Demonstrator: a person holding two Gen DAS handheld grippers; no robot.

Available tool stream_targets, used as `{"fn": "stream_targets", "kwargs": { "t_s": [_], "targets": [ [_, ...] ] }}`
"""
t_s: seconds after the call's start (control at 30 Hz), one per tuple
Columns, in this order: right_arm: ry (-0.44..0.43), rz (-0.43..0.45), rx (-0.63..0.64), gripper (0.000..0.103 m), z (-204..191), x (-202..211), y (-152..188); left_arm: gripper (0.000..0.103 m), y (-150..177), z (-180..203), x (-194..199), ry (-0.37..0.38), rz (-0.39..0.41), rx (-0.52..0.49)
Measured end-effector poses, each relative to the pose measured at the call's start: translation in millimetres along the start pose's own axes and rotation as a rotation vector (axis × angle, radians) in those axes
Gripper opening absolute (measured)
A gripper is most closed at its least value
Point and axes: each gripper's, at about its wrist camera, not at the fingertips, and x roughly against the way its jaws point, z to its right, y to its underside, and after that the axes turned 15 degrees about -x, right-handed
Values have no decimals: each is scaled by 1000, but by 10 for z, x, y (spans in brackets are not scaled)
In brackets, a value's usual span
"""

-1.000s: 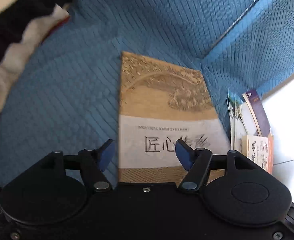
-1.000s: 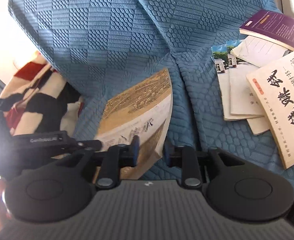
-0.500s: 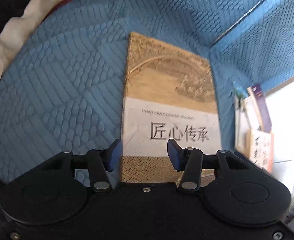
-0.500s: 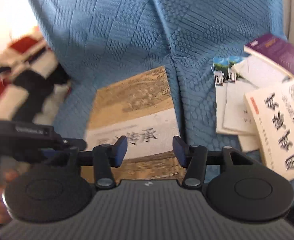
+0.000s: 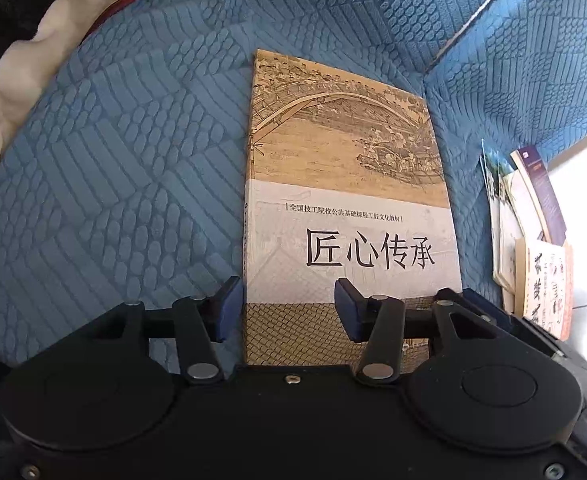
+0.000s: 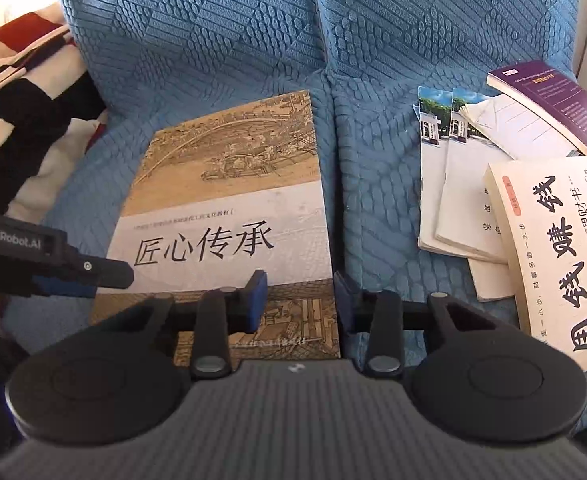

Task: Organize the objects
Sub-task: 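Pull the open left tool back from the standing book, then move both open tools back from the standing tan book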

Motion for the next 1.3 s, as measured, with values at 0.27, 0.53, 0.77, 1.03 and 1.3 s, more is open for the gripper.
{"fn": "stream_targets", "kwargs": {
  "t_s": [0.27,0.53,0.77,1.03,1.3],
  "targets": [
    [-57,-24,-9,18,121,113,-1,44,-40,-16,79,6,13,-10],
    [-57,-39,8,18,90,235,148,44,81,83,143,-9,13,-29],
    [-49,-52,-20,17,90,302,201,35,140,182,209,40,33,-36],
    [-96,55,-24,17,-102,792,-8,36,136,285,673,-52,155,-87],
    [-181,197,25,17,-362,1524,-170,35,212,491,1240,-61,272,-133]
  ]
}}
